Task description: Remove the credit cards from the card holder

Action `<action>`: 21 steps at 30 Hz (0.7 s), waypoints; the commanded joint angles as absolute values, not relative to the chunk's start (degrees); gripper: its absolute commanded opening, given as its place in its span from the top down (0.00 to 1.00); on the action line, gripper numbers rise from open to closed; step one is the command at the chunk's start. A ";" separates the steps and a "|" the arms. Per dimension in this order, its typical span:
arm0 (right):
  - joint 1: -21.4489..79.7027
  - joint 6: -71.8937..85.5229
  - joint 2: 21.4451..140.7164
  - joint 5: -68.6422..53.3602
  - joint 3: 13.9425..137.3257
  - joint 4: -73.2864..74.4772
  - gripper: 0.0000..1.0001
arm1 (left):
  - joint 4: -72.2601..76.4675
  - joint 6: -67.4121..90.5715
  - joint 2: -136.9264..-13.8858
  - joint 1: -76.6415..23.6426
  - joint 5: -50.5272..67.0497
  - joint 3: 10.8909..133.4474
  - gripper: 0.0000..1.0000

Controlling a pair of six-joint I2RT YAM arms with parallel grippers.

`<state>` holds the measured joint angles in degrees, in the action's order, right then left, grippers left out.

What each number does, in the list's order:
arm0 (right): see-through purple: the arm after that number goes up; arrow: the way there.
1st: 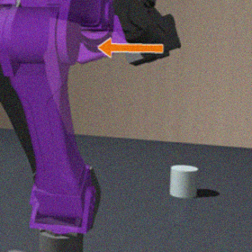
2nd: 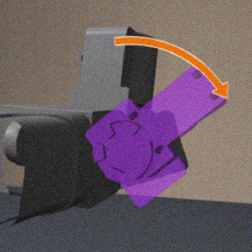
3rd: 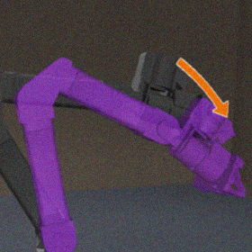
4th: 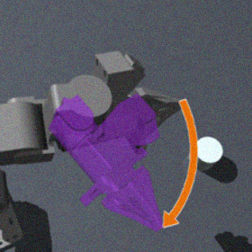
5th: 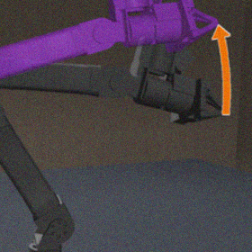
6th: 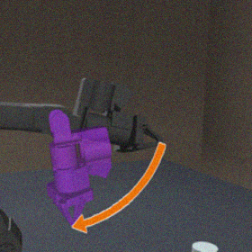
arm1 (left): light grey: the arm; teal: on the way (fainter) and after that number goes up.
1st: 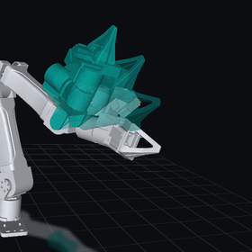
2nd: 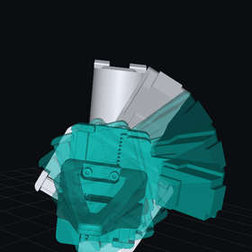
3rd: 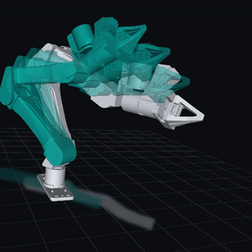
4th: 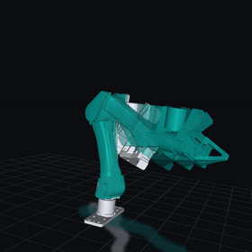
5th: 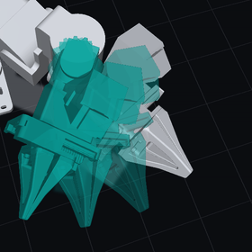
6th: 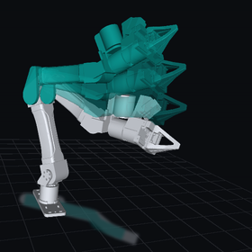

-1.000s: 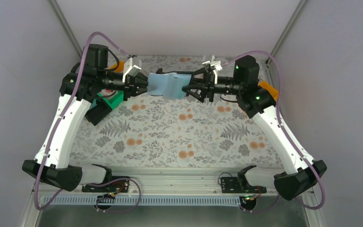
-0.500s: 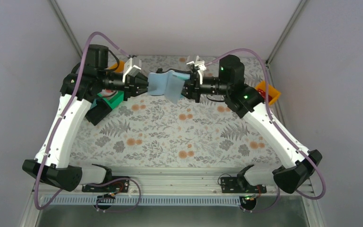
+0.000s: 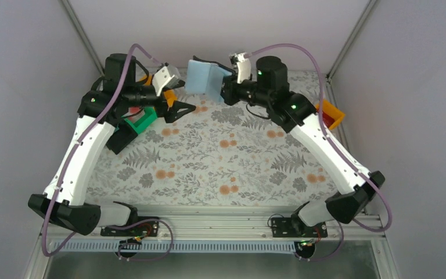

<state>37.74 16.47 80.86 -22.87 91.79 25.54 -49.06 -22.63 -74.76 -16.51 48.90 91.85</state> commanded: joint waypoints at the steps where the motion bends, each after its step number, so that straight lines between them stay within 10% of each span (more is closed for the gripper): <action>1: 42.59 25.66 87.10 -2.87 98.68 33.43 0.96 | -44.49 -19.41 -76.23 -18.84 39.02 93.13 0.00; 21: 48.19 25.67 90.41 -3.81 103.75 32.29 0.96 | -41.82 -17.21 -80.19 -19.76 14.46 89.68 0.00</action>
